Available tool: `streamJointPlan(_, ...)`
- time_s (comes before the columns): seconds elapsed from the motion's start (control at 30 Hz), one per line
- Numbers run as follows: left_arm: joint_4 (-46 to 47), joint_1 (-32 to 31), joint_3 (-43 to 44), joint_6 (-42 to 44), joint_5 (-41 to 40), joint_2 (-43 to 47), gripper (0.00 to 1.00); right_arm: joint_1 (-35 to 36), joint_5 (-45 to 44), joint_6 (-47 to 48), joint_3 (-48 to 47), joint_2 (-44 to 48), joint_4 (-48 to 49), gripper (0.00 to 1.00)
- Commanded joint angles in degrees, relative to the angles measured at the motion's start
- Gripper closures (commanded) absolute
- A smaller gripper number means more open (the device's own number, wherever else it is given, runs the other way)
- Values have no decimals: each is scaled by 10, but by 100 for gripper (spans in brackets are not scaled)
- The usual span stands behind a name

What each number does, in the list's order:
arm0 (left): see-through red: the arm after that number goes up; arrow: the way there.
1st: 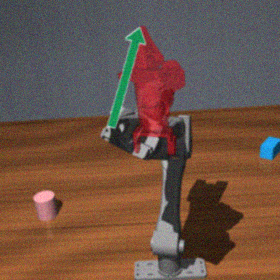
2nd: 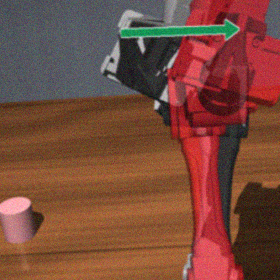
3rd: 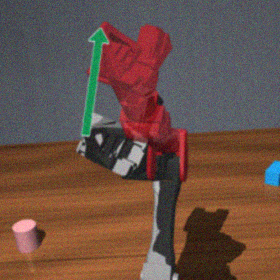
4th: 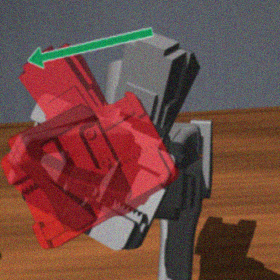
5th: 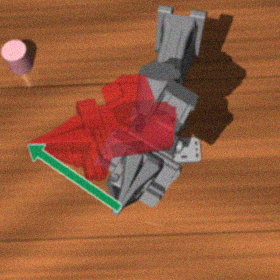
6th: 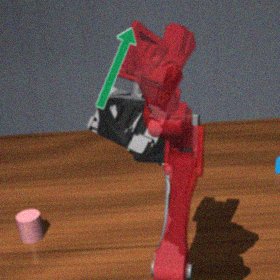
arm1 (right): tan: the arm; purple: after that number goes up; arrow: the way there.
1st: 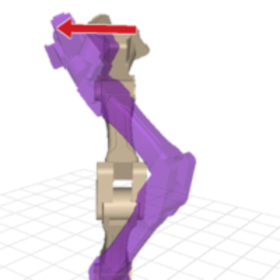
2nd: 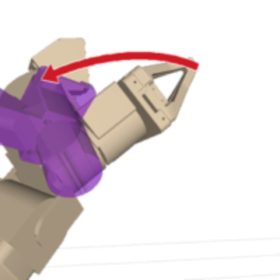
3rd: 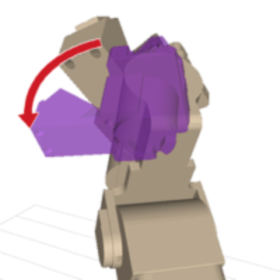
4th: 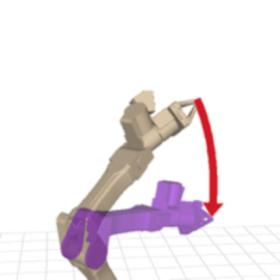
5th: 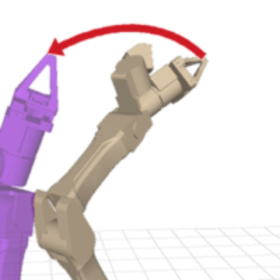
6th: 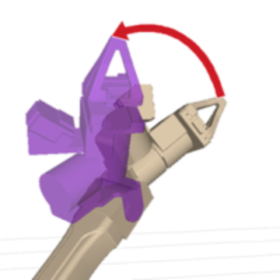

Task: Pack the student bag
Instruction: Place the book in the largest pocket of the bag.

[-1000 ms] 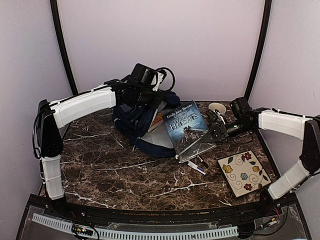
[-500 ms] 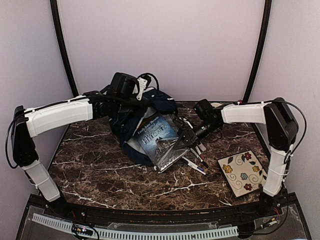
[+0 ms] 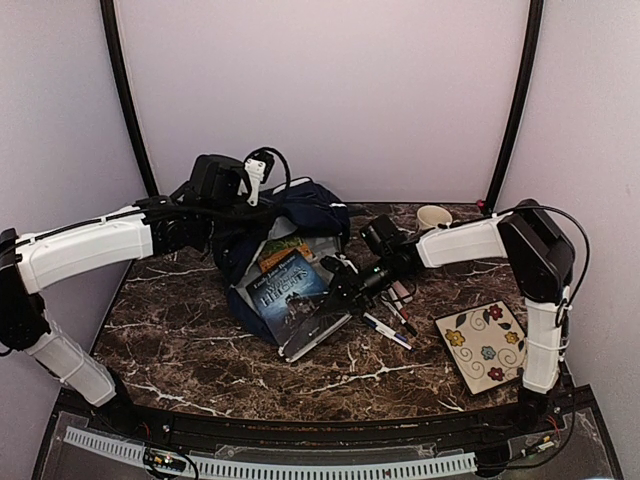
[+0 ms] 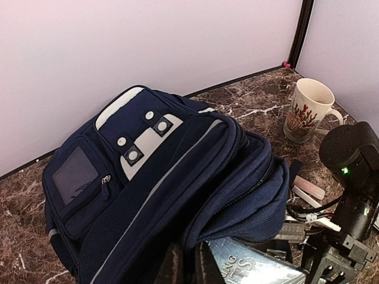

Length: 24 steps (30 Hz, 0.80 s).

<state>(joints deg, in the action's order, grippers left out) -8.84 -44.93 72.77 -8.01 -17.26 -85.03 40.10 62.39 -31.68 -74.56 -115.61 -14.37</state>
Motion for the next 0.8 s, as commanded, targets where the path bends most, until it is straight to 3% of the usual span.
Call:
streamJointPlan(0.0, 43, -10, 8, -36, -33, 68, 100, 3, 41, -75, -28, 21, 124, 100)
streamJointPlan(0.1, 22, -21, 11, -37, -45, 75, 100, -9, 49, -212, -32, 0, 259, 100)
streamJointPlan(0.2, 10, -29, 10, -37, -59, 84, 100, -21, 51, -287, -50, -15, 344, 100)
streamJointPlan(0.37, 4, -41, 0, -39, -60, 105, 100, -25, 48, -304, -103, -65, 320, 100)
streamJointPlan(0.5, 2, -46, -12, -33, -51, 117, 100, -14, 47, -337, -112, -97, 354, 100)
streamJointPlan(0.77, -2, -48, -28, -32, -35, 118, 100, 1, 26, -223, -185, -141, 192, 100)
